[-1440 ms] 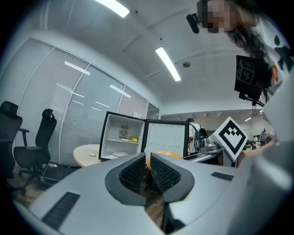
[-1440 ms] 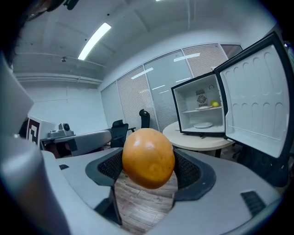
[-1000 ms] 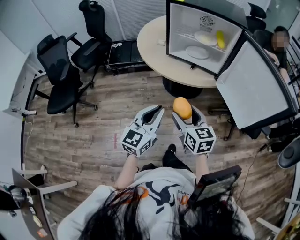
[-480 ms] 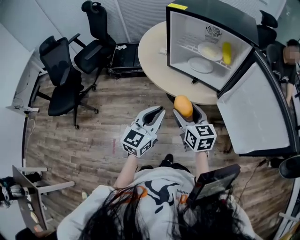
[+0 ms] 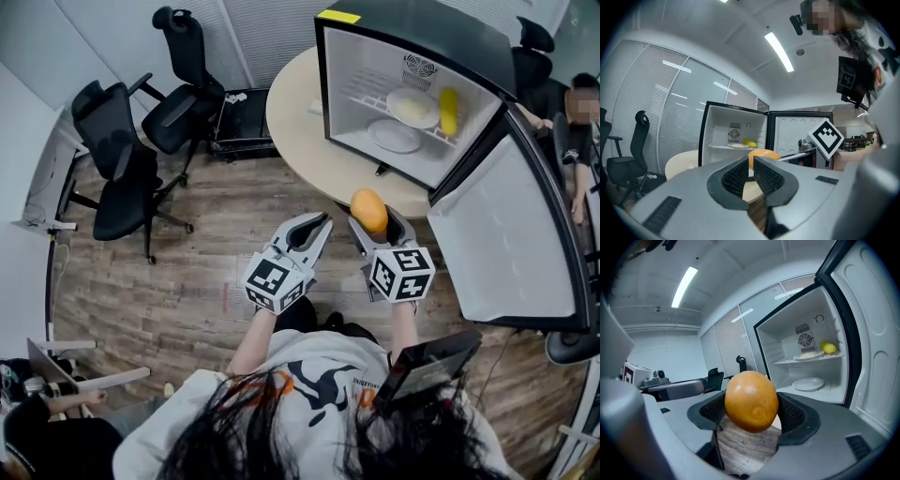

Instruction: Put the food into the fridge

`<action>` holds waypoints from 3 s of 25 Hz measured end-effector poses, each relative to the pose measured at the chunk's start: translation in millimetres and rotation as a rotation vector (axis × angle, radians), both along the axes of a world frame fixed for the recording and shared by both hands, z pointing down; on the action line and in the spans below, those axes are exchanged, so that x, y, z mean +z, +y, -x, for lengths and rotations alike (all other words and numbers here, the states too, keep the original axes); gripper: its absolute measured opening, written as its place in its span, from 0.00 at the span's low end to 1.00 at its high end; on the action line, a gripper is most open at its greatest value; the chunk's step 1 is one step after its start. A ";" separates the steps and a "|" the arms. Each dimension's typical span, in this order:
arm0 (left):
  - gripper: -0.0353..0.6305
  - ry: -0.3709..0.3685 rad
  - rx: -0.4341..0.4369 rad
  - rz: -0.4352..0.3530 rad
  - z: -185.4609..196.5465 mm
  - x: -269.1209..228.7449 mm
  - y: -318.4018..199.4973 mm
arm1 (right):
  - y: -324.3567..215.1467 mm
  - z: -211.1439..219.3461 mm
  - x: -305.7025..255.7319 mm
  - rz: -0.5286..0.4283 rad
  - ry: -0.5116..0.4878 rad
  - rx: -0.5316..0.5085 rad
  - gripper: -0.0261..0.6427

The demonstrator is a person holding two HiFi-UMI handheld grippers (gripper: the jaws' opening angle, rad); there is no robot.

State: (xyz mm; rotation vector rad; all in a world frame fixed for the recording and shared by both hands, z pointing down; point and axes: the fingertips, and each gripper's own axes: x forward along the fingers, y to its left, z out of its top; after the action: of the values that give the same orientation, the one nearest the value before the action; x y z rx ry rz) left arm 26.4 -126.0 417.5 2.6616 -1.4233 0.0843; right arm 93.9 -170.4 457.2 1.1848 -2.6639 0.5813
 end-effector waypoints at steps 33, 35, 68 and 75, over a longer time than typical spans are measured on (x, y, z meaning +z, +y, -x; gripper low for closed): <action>0.09 0.039 0.225 0.023 40.8 7.8 -200.6 | -187.0 31.9 -11.5 0.001 0.055 0.198 0.53; 0.09 0.046 0.234 0.023 42.6 7.2 -206.1 | -196.7 31.7 -15.4 -0.013 0.075 0.207 0.53; 0.09 0.051 0.378 0.031 53.4 11.4 -243.9 | -394.2 39.4 -18.8 -0.033 0.410 0.202 0.53; 0.09 0.050 0.372 0.034 55.3 13.5 -243.3 | -403.8 47.3 3.2 0.003 0.494 0.156 0.53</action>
State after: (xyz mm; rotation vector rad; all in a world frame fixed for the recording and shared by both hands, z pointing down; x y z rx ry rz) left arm -28.9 -369.4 431.0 2.8422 -0.8885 0.0742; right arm 46.6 -574.2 460.4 1.3381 -2.1701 0.2653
